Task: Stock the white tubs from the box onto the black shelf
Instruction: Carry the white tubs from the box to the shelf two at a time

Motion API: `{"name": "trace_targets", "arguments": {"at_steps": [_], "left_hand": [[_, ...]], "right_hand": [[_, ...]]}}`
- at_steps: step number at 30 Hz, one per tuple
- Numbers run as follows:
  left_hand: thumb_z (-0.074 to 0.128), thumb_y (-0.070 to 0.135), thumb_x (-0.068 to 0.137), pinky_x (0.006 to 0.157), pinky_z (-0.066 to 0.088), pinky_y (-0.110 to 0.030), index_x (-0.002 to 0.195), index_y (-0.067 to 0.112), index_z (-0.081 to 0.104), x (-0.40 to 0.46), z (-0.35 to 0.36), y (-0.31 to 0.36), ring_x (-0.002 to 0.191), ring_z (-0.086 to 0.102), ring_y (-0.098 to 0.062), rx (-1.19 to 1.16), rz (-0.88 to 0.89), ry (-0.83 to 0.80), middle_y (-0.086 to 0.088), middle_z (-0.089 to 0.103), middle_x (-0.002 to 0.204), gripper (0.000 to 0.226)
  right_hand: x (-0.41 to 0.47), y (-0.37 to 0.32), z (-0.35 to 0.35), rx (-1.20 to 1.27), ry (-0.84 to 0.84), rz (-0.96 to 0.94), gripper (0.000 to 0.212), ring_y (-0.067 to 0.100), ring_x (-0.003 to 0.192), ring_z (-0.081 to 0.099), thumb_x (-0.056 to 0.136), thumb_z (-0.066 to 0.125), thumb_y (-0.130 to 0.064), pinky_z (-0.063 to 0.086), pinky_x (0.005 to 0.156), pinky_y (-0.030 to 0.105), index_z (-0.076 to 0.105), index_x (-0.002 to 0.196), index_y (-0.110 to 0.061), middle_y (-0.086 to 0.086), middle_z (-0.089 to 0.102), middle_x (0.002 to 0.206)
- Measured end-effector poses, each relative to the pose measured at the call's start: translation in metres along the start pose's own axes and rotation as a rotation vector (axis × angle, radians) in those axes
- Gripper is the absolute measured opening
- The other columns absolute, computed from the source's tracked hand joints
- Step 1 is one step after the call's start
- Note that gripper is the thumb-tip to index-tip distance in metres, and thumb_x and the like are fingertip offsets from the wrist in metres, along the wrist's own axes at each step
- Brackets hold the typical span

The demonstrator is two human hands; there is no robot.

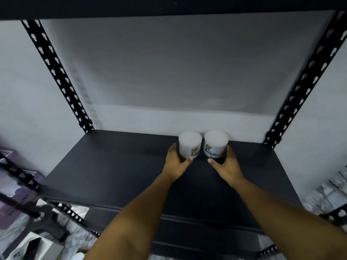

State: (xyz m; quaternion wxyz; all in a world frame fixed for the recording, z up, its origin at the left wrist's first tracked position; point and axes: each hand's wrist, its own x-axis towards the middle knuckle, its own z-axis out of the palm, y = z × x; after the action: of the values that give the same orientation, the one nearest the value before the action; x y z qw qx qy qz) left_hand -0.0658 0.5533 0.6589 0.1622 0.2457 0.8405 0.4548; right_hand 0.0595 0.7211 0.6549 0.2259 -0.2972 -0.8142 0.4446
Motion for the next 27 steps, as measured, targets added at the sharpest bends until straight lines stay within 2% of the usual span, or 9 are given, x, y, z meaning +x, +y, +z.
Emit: {"name": "trace_targets", "arguments": {"at_steps": [4, 10, 20, 27], "left_hand": [[0.052, 0.055, 0.089, 0.12, 0.012, -0.04, 0.151, 0.014, 0.009, -0.023, -0.003, -0.007, 0.147, 0.004, -0.023, 0.356, 0.1, -0.019, -0.007, 0.007, 0.16, 0.086], [0.038, 0.059, 0.092, 0.12, 0.004, -0.042, 0.151, 0.015, 0.01, -0.054, -0.006, -0.003, 0.147, -0.001, -0.024, 0.657, 0.112, -0.077, -0.005, 0.003, 0.16, 0.079], [0.036, 0.056, 0.094, 0.12, 0.004, -0.043, 0.151, 0.013, 0.015, -0.154, -0.017, -0.007, 0.147, 0.001, -0.025, 0.684, 0.084, -0.067, -0.007, 0.008, 0.16, 0.074], [0.036, 0.057, 0.094, 0.12, 0.006, -0.043, 0.151, 0.014, 0.015, -0.248, -0.025, -0.043, 0.147, 0.002, -0.024, 0.667, -0.003, -0.071, -0.005, 0.009, 0.16, 0.074]], "right_hand": [[-0.021, 0.002, 0.0, -0.327, -0.031, -0.057, 0.08, 0.028, 0.138, 0.029, 0.081, 0.064, -0.051, 0.028, 0.113, 0.048, 0.03, 0.143, -0.012, 0.012, 0.033, 0.149], [-0.053, -0.003, -0.003, -0.648, -0.131, -0.155, 0.075, 0.026, 0.145, 0.013, 0.091, 0.044, -0.057, 0.01, 0.117, 0.044, 0.022, 0.148, -0.014, 0.008, 0.021, 0.156], [-0.14, -0.012, -0.014, -0.682, -0.267, -0.163, 0.074, 0.024, 0.146, 0.01, 0.091, 0.039, -0.059, 0.008, 0.119, 0.042, 0.018, 0.15, -0.017, 0.008, 0.015, 0.158], [-0.227, -0.009, 0.0, -0.642, -0.388, -0.178, 0.074, 0.023, 0.146, 0.008, 0.092, 0.037, -0.059, 0.007, 0.12, 0.04, 0.016, 0.15, -0.017, 0.007, 0.013, 0.158]]}}
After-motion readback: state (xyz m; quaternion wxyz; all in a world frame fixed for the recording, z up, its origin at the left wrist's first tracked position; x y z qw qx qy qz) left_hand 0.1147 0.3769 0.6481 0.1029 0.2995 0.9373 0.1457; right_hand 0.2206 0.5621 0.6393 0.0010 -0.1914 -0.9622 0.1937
